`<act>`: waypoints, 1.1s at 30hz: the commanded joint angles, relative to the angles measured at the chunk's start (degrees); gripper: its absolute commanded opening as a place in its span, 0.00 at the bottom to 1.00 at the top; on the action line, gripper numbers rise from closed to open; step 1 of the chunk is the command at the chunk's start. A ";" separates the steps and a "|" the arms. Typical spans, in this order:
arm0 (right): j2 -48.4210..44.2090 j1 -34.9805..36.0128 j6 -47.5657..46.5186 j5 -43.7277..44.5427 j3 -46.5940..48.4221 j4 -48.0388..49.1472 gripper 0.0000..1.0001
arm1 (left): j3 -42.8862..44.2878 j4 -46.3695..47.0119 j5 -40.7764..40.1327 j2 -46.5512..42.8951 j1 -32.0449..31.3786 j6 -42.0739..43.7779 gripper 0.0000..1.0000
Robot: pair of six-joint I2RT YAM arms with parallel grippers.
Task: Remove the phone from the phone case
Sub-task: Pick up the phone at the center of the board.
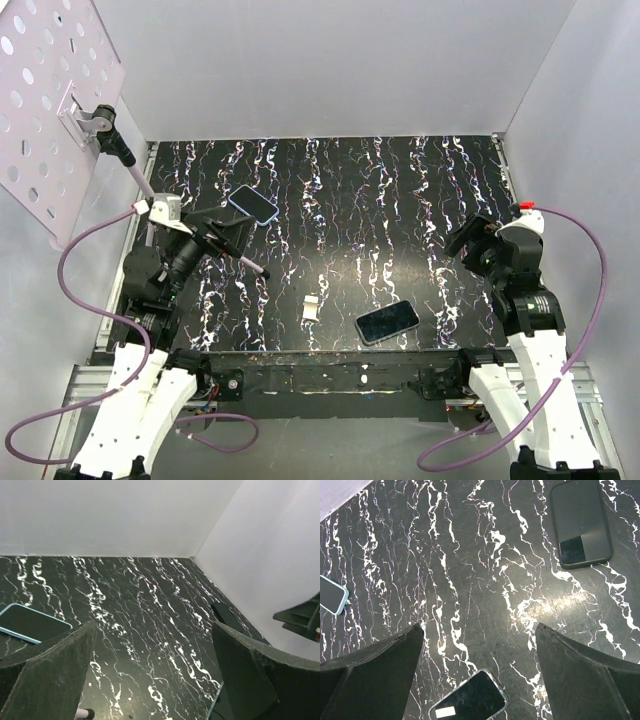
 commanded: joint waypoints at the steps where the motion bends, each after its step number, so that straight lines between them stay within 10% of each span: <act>1: 3.11 -0.14 1.18 -0.55 4.37 -0.01 0.98 | -0.79 0.53 4.69 1.93 -2.58 -2.82 1.00; 18: 1.02 -0.14 0.56 -5.92 5.51 -1.68 0.98 | 3.41 2.65 -19.91 29.23 -47.93 -0.19 1.00; 33: -8.30 -0.14 -1.46 -0.74 13.25 -6.51 0.98 | 30.75 -12.20 -9.63 71.44 -58.58 0.78 1.00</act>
